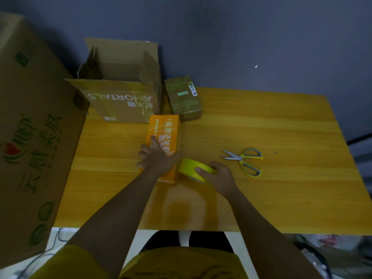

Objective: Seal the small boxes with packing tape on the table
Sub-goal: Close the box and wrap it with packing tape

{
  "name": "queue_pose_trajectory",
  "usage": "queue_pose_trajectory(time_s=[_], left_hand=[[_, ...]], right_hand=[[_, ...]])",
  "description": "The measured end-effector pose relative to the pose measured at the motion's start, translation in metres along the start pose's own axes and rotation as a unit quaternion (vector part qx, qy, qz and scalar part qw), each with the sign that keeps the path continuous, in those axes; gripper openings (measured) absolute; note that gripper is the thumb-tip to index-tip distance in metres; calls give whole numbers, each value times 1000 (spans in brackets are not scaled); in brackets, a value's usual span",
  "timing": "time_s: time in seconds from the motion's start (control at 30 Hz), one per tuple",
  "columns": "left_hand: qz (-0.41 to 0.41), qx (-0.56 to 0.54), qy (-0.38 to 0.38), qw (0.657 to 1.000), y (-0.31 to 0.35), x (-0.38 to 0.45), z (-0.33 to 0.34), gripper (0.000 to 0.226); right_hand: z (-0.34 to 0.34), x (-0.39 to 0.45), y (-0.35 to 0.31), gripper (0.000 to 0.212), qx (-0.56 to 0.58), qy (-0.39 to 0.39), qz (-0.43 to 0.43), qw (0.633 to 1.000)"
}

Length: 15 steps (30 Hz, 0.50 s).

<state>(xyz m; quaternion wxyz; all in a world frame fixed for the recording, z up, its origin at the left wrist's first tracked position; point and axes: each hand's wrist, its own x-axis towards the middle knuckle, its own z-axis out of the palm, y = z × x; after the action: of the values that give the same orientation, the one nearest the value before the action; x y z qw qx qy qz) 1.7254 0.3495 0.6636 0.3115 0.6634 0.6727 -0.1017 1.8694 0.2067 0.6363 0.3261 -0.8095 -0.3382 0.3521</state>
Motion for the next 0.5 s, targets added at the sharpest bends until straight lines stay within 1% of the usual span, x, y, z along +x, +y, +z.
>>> queue_pose_trajectory(time_s=[0.07, 0.1, 0.17, 0.2, 0.23, 0.27, 0.33, 0.37, 0.4, 0.43, 0.47, 0.5], left_hand=[[11, -88, -9, 996, -15, 9, -6, 111], [20, -148, -33, 988, -25, 16, -8, 112], [37, -274, -98, 956, -47, 22, -8, 114], [43, -326, -130, 936, -55, 21, -4, 111], [45, -366, -150, 917, -62, 21, 2, 102], [43, -401, -153, 902, -65, 21, 8, 91], [59, -447, -130, 883, -70, 21, 13, 77], [91, -452, -114, 880, -75, 24, 14, 70], [133, -425, -97, 890, -82, 29, 15, 65], [175, -384, -74, 904, -90, 32, 16, 62], [212, -325, -40, 921, -96, 30, 11, 59], [261, -257, 6, 931, -101, 28, 6, 52]], right_hand=[[-4, 1, -19, 41, 9, 6, -38, 999], [-10, 1, -31, 43, 10, 2, -60, 998], [-24, 3, -56, 46, -10, -26, -106, 994], [-29, 3, -68, 47, -24, -45, -121, 991], [-32, 3, -79, 46, -41, -63, -128, 989], [-32, 3, -89, 43, -61, -77, -131, 986], [-25, 4, -106, 40, -104, -91, -142, 980], [-20, 5, -114, 40, -126, -92, -146, 977], [-15, 5, -121, 40, -147, -93, -148, 974], [-11, 5, -128, 40, -166, -95, -150, 970], [-7, 6, -133, 42, -183, -99, -154, 966], [-3, 5, -138, 45, -198, -102, -161, 961]])
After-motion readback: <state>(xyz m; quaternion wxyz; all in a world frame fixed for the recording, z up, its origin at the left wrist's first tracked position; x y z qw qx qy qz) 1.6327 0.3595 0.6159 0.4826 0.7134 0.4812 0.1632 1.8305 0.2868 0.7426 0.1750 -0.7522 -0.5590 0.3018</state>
